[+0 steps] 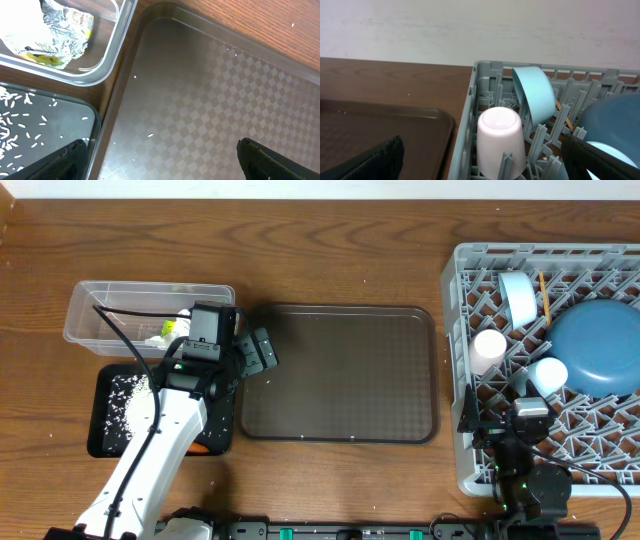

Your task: Sort waste into correct bins and load items into the dishwasher rack

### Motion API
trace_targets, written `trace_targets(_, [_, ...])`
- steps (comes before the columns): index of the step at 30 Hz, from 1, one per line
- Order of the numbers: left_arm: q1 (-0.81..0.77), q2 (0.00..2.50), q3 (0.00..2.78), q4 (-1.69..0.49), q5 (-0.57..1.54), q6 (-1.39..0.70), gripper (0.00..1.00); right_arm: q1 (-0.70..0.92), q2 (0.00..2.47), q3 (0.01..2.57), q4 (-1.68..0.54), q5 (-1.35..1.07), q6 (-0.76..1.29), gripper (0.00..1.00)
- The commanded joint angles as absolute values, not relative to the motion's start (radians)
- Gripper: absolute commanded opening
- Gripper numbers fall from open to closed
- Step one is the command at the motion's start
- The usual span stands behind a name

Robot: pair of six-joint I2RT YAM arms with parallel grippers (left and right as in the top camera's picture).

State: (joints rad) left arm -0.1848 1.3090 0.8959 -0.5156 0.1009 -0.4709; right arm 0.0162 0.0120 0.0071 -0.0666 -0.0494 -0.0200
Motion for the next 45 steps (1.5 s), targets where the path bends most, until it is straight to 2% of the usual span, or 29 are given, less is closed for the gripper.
trace_targets(1, [-0.182,1.313,0.894,-0.515,0.089,-0.468,0.98,0.018,0.007,0.005,-0.069,-0.053,-0.038,0.99])
trace_targets(13, [-0.179,1.308,0.894,-0.515,0.081,-0.467,0.98,0.018,0.007,0.005,-0.069,-0.053,-0.038,0.99])
trace_targets(17, [-0.179,1.232,0.893,-0.541,0.077,-0.467,0.98,0.018,0.007,0.005,-0.069,-0.053,-0.038,0.99])
trace_targets(29, [-0.172,0.717,0.892,-0.577,0.059,-0.464,0.98,0.018,0.007,0.005,-0.07,-0.053,-0.038,0.99])
trace_targets(38, [-0.099,0.302,0.892,-0.778,0.049,-0.464,0.98,0.018,0.007,0.005,-0.07,-0.053,-0.038,0.99])
trace_targets(45, [-0.085,0.111,0.892,-0.926,0.036,-0.464,0.98,0.018,0.007,0.005,-0.069,-0.053,-0.038,0.99])
